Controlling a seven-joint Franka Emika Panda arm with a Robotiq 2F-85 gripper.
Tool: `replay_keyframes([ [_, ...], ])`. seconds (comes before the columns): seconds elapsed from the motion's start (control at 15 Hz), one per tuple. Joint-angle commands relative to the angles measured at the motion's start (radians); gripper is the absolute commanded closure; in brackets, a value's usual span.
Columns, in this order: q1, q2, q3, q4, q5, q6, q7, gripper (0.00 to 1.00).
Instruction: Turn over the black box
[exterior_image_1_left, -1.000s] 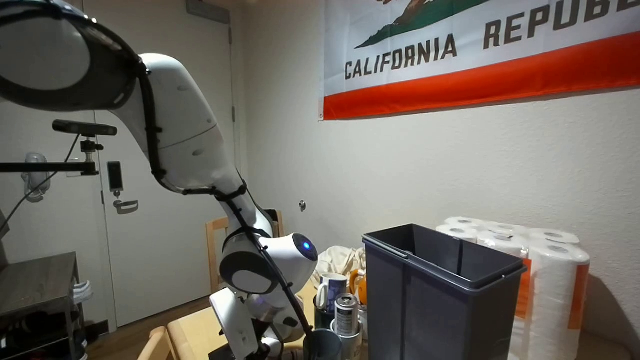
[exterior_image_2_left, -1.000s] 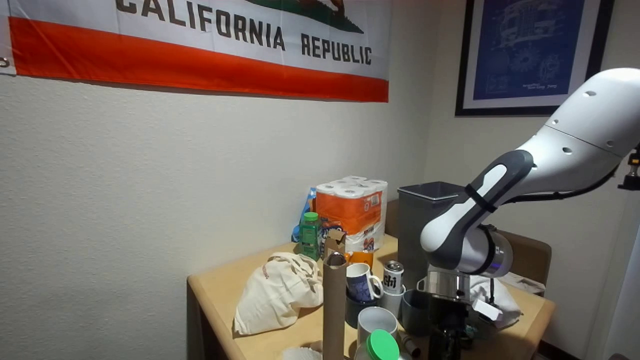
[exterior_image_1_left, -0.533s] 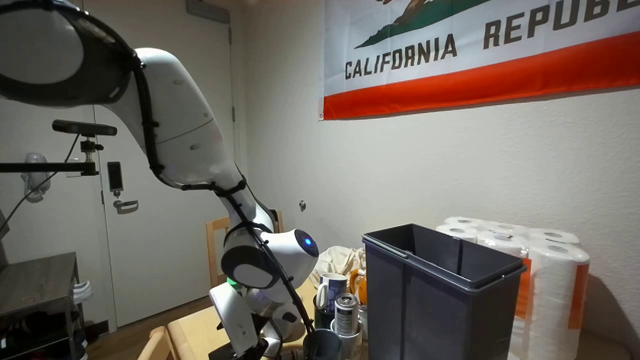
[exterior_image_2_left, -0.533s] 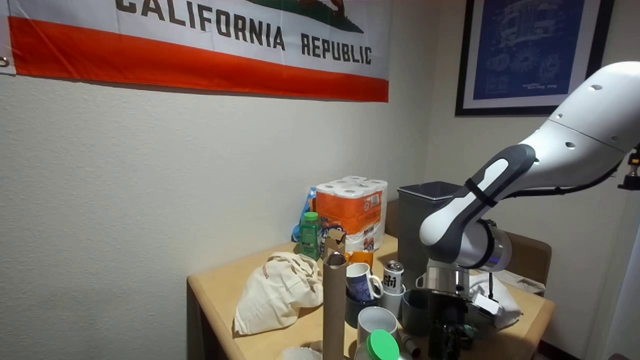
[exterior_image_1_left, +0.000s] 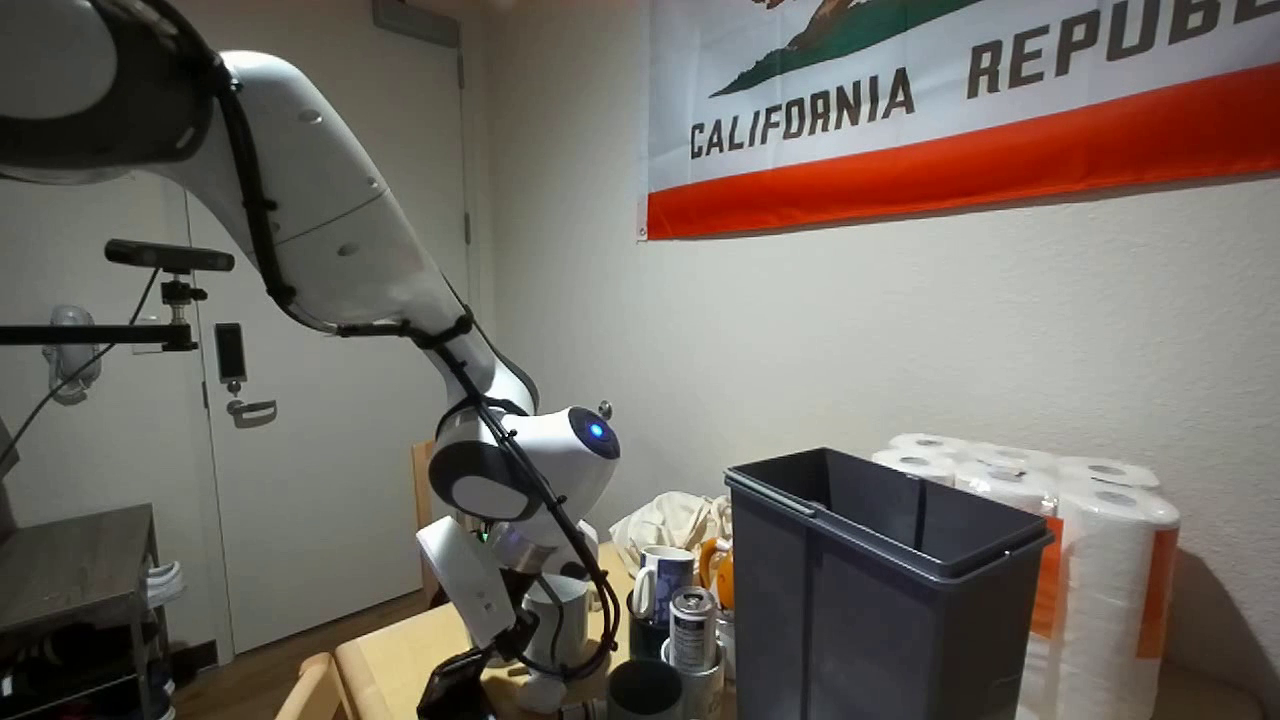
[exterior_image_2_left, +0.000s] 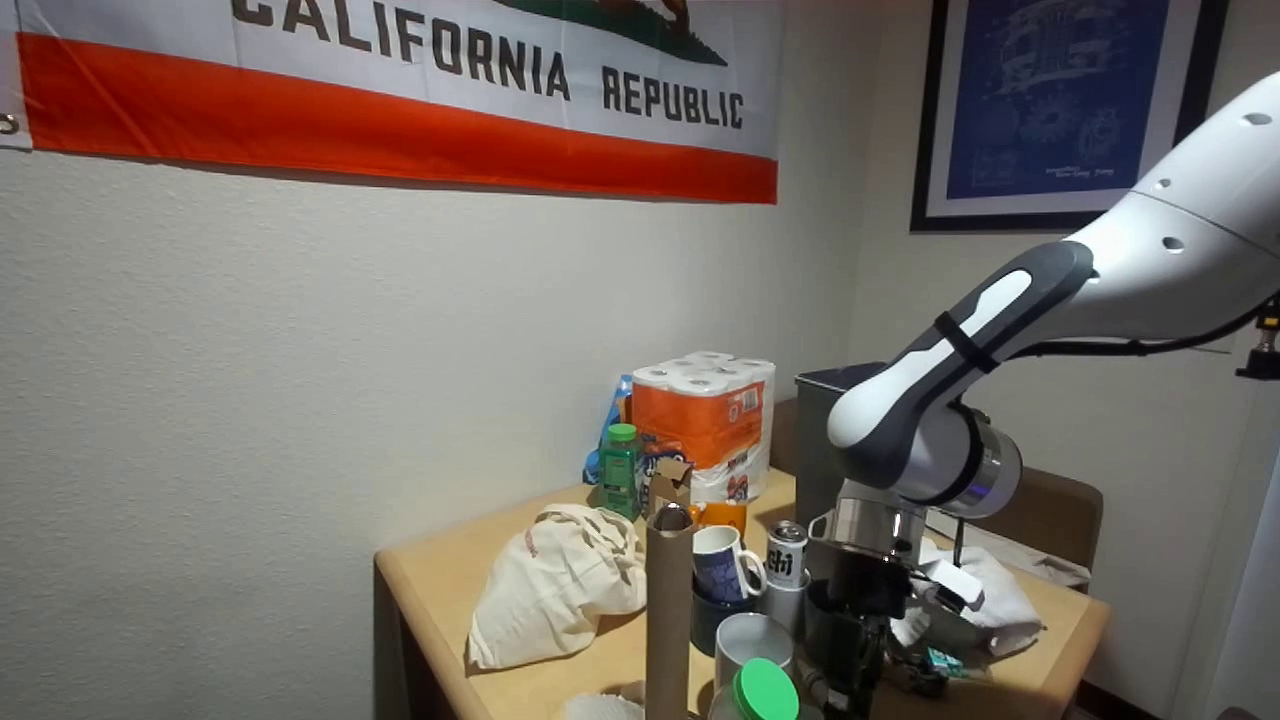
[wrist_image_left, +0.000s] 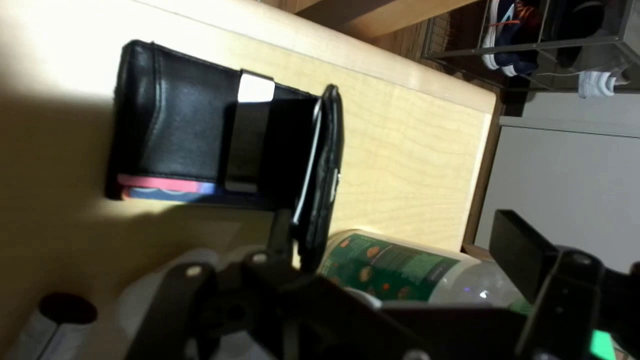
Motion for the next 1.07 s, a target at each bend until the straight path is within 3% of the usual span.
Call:
replay_keyframes([
  [0.0, 0.041, -0.041, -0.002, -0.028, 0.086, -0.006, -0.074, 0.0],
  [0.53, 0.125, 0.012, -0.002, -0.039, 0.219, -0.066, -0.169, 0.0],
  [1.0, 0.165, -0.066, -0.044, -0.089, 0.182, -0.029, -0.127, 0.0],
])
